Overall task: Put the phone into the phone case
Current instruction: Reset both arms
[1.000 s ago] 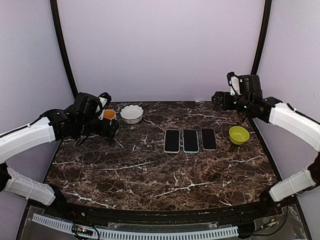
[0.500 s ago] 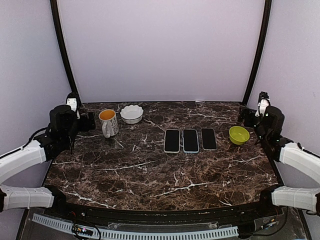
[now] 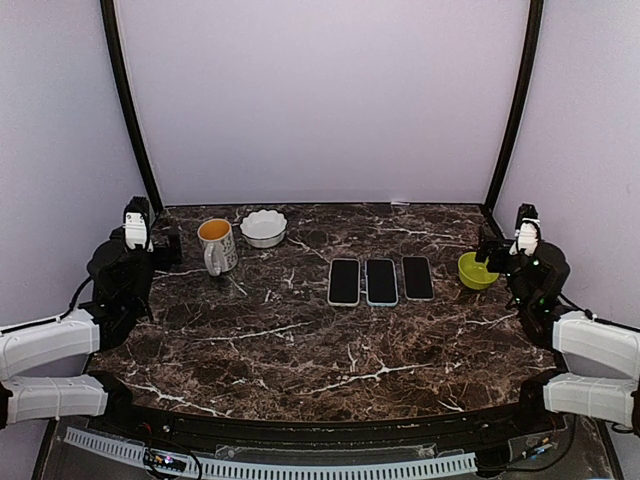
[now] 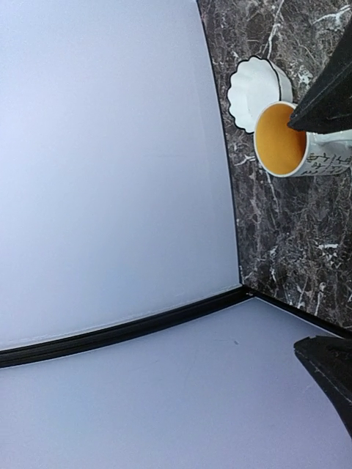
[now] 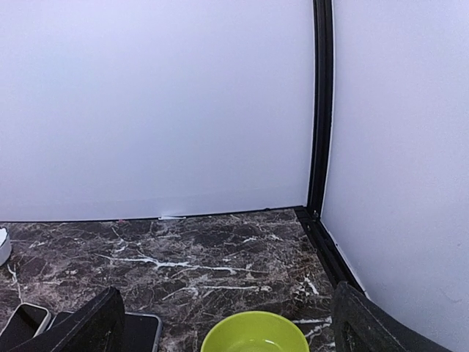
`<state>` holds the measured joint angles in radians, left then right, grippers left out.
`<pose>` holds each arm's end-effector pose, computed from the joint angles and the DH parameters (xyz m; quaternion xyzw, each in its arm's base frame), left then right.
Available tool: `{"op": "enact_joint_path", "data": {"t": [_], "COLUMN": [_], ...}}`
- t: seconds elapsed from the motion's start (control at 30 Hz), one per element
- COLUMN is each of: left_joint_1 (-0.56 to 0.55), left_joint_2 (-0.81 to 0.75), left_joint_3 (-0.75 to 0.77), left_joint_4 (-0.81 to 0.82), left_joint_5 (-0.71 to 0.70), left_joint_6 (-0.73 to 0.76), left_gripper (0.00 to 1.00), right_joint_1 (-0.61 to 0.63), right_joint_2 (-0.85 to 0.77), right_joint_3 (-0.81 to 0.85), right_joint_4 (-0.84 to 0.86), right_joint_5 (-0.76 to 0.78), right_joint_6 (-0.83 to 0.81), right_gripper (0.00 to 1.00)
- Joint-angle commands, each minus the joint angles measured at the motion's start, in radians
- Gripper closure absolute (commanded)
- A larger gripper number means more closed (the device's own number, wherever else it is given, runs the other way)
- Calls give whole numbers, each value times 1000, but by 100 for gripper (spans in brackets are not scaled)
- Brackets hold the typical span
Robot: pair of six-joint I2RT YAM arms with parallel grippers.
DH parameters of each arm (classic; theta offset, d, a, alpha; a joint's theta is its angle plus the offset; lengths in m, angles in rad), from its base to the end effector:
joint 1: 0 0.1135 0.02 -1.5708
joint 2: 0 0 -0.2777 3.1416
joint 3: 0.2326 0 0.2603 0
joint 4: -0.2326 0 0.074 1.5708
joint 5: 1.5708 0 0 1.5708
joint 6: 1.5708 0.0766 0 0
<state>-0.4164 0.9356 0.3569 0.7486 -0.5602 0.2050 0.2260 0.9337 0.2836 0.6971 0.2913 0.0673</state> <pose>0.2332 -0.0586 0.2722 -0.0119 0.6544 0.0997 0.7495 0.2388 0.0323 0.2381 0.0505 0.6892 0.0055 0.7228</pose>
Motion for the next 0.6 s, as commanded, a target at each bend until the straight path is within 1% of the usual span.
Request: {"op": "enact_joint_path", "data": {"t": [0.0,0.07,0.17,0.2,0.37,0.4,0.47,0.57], "left_joint_1": [12,14,17,18,24,28,58,133], "left_joint_2": [5,13,34,39,88,115,157,193], "left_joint_3": [-48,-56,-96,-105,-114,-120,-125,-125], "left_joint_4": [223,229,253,288,326,369,391,358], "left_joint_5": [76,121,109,93,-1,-33,-51,-16], "left_joint_6": [48,42,29,30,23,16,-29,-114], "left_gripper": [1,1,1,1,1,1,1,1], "right_joint_1": [-4,-5,-4,-4,-4,-5,-5,-6], "right_joint_2": [4,14,23,24,32,37,55,93], "right_joint_3": [-12,-27,-54,-62,-100,-105,-110,-118], "right_joint_4": [101,130,161,169,213,224,250,309], "right_joint_5": [-17,-17,-26,-25,-20,-18,-13,2], "right_joint_6": [-38,-48,-60,-60,-71,-88,-105,-112], "right_gripper": [1,1,1,1,1,2,2,1]}}
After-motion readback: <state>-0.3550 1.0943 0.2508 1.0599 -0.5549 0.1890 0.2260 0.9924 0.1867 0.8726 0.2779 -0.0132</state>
